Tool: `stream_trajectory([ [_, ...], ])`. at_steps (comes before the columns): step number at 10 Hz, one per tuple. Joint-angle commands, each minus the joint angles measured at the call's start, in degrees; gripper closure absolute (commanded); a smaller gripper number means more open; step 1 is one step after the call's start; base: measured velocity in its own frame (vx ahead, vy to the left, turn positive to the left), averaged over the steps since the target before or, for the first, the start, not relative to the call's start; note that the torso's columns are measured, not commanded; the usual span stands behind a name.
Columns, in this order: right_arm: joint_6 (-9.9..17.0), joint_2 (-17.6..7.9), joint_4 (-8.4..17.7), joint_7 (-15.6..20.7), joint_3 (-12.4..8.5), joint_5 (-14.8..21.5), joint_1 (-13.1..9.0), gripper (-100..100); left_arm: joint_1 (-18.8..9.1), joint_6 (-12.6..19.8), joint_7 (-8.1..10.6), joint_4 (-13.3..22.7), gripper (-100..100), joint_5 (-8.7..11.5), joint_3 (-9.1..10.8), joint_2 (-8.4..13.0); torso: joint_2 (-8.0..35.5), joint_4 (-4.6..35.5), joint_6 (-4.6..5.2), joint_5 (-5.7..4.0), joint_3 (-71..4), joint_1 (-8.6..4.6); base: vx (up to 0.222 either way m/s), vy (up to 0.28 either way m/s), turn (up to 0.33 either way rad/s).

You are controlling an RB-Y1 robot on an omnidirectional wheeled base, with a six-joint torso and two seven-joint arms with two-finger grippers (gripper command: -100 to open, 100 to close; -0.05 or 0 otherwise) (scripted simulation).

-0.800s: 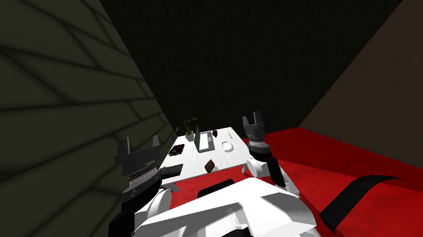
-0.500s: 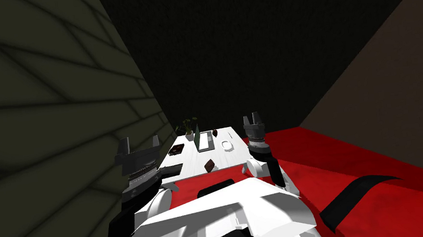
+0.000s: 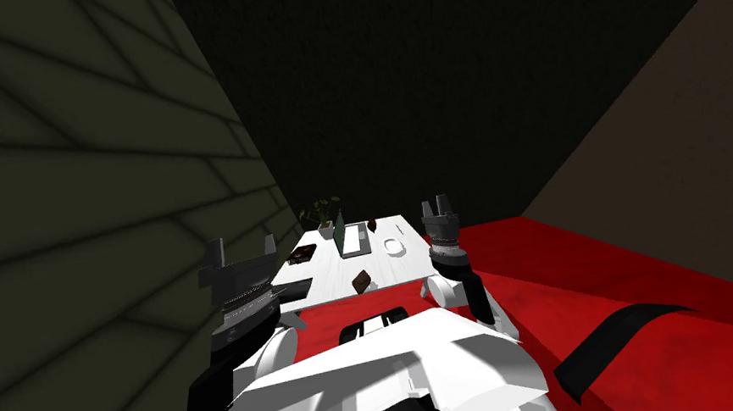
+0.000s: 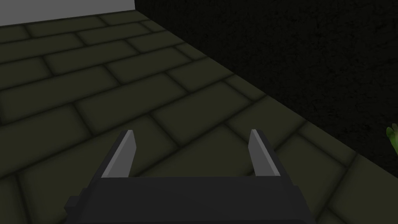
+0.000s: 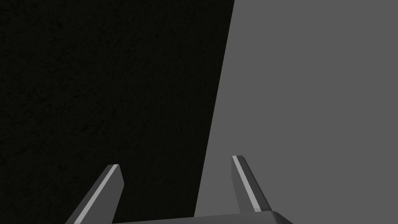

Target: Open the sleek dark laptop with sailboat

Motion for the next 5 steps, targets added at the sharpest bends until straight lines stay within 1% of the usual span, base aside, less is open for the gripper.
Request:
stream_trajectory([
  [1,0.0,0.0,0.0,0.0,0.0,0.0,0.0,0,0.0,0.0,0.0,0.0,0,0.0,0.0,0.0,4.23,4.23,0.0,0.0,-8.46,0.0,0.0,0.0,0.0],
  [2,0.0,0.0,0.0,0.0,0.0,0.0,0.0,0,-0.49,0.33,0.15,0.74,-100,0.16,0.26,2.78,8.46,8.46,0.0,0.0,-16.92,0.0,0.003,-0.001,-0.026],
  [3,0.0,0.0,0.02,0.0,0.0,0.0,0.0,0,-0.98,0.65,0.29,1.48,-100,0.32,0.51,4.42,10.4,10.35,0.01,0.01,-20.86,0.02,-0.004,-0.002,-0.047],
  [5,0.01,0.0,0.03,0.0,0.0,0.0,0.0,0,-2.35,1.56,0.7,3.55,-100,0.76,1.21,7.54,11.07,11.07,0.0,0.01,-22.24,0.01,-0.008,-0.003,-0.053],
])
